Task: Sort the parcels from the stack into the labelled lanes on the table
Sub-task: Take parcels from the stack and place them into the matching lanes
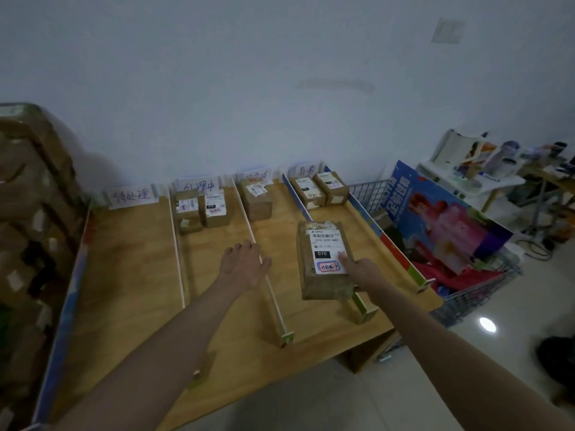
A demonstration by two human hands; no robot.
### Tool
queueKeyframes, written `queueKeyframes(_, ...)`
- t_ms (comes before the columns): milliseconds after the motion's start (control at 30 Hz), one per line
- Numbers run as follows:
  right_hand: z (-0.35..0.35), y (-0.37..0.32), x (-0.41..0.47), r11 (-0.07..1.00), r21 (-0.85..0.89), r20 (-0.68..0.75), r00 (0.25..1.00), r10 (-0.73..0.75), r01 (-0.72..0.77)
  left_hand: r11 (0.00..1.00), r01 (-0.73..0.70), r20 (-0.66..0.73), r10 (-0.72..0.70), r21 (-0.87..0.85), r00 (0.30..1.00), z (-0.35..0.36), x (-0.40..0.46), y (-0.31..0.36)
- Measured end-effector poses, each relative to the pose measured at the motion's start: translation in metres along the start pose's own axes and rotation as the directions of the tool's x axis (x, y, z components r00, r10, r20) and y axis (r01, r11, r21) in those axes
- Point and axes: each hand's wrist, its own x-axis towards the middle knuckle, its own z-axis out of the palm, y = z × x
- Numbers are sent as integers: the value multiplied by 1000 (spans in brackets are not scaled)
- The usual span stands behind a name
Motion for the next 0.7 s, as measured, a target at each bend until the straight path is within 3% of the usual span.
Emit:
queueKeyframes(233, -35, -6, 70, 999, -39, 25, 999, -31, 32, 996, 87, -13, -87, 15, 996, -3, 42, 40)
queueKeyframes(700, -10, -80, 235, 985, -80, 158, 977, -140, 154, 972, 230, 36, -229, -38, 973, 17, 193, 28)
